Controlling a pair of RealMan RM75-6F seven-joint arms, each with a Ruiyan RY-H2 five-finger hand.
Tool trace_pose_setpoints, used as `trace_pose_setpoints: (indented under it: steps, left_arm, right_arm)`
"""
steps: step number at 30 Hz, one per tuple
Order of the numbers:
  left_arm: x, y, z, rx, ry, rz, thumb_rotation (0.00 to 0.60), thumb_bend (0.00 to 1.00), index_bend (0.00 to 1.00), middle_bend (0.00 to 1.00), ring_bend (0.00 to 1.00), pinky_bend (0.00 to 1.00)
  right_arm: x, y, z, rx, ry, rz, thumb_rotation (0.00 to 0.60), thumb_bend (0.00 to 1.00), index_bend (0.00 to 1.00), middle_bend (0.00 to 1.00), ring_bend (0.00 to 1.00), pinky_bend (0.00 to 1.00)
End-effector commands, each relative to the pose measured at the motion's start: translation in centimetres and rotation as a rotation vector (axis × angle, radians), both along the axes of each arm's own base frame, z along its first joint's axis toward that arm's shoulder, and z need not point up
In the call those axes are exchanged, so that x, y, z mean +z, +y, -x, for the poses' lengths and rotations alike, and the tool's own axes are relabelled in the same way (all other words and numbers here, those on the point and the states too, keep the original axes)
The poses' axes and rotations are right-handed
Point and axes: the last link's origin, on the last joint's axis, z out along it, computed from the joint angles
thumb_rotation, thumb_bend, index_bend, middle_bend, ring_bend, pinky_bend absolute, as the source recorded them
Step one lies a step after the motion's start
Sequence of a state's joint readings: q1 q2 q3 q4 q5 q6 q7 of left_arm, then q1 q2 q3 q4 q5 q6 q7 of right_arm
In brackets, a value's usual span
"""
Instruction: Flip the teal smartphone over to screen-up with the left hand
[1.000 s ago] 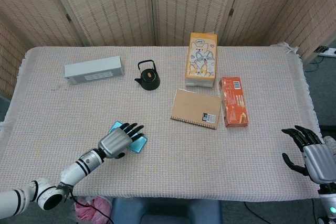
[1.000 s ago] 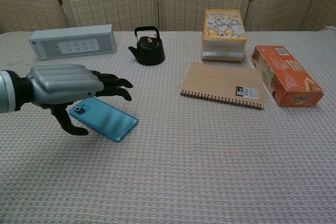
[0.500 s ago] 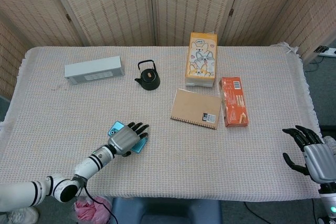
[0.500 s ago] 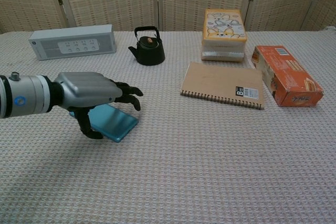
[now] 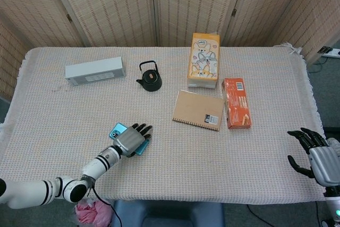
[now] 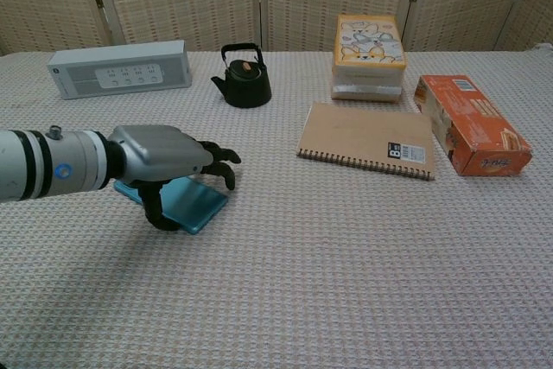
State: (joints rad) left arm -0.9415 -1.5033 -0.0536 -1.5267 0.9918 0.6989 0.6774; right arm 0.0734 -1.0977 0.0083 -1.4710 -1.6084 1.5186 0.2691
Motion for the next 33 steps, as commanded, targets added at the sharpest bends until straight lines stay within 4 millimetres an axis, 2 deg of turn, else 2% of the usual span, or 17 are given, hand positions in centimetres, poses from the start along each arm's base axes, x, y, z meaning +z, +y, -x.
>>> trace_pose_setpoints:
  steps: [1, 18, 22, 26, 33]
  left_arm:
    - [-0.11, 0.12, 0.07, 0.006, 0.003, -0.001, 0.600, 0.28, 0.23, 0.00, 0.02, 0.18]
    - [-0.66, 0.17, 0.35, 0.033, -0.002, -0.009, 0.600, 0.28, 0.23, 0.00, 0.02, 0.18]
    - [-0.88, 0.27, 0.31, 0.043, -0.026, -0.020, 0.600, 0.28, 0.26, 0.00, 0.02, 0.18]
    - [-0.75, 0.35, 0.32, 0.055, -0.056, -0.026, 0.600, 0.29, 0.36, 0.00, 0.02, 0.18]
    - [-0.28, 0.29, 0.02, 0.123, -0.162, -0.005, 0.600, 0.32, 0.42, 0.02, 0.02, 0.18]
  right_arm:
    - [0.06, 0.04, 0.08, -0.002, 0.000, 0.002, 0.600, 0.29, 0.22, 0.24, 0.15, 0.18]
    - [0.17, 0.20, 0.49, -0.012, -0.003, 0.003, 0.600, 0.29, 0.22, 0.24, 0.15, 0.18]
    - [0.27, 0.34, 0.50, -0.012, -0.003, 0.008, 0.600, 0.29, 0.22, 0.24, 0.15, 0.18]
    - [0.35, 0.42, 0.47, -0.011, 0.000, 0.009, 0.600, 0.29, 0.22, 0.24, 0.15, 0.18]
    - [0.28, 0.40, 0.39, -0.008, -0.001, 0.007, 0.600, 0.29, 0.22, 0.24, 0.15, 0.18]
